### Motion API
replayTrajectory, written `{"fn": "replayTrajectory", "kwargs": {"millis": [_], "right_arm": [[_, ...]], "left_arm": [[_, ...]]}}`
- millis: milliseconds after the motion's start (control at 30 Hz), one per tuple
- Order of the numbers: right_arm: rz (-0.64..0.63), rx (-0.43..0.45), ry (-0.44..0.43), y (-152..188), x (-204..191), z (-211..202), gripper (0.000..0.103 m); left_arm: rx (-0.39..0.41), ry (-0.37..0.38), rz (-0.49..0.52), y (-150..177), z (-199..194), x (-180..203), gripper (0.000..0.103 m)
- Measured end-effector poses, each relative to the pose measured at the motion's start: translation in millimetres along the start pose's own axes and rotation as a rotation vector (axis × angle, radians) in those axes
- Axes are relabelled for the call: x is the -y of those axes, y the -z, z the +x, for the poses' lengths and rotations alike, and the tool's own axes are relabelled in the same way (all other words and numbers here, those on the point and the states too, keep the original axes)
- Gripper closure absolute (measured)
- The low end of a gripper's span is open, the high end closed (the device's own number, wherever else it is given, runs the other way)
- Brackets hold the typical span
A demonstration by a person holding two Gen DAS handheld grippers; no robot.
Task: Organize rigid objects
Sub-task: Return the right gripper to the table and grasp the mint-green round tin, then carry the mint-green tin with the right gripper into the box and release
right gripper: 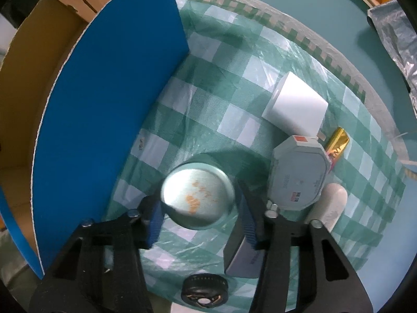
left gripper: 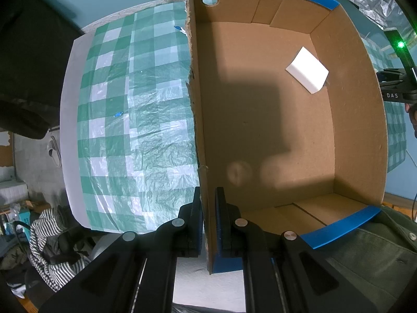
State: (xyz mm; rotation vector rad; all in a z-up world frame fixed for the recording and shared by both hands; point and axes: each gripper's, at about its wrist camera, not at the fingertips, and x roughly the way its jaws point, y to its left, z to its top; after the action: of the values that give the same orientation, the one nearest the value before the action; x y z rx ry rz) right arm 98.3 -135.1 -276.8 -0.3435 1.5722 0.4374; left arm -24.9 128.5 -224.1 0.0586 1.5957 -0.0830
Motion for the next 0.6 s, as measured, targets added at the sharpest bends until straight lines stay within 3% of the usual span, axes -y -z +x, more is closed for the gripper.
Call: {"fn": "replayTrajectory", "kwargs": {"millis": [600], "right_arm": [[-0.044,0.033,0.030,-2.5,-14.3,-42.2,0.059]], "left_arm": [[0.000,0.001,0.010,1.3,-1.0,-0.6,0.095]]}}
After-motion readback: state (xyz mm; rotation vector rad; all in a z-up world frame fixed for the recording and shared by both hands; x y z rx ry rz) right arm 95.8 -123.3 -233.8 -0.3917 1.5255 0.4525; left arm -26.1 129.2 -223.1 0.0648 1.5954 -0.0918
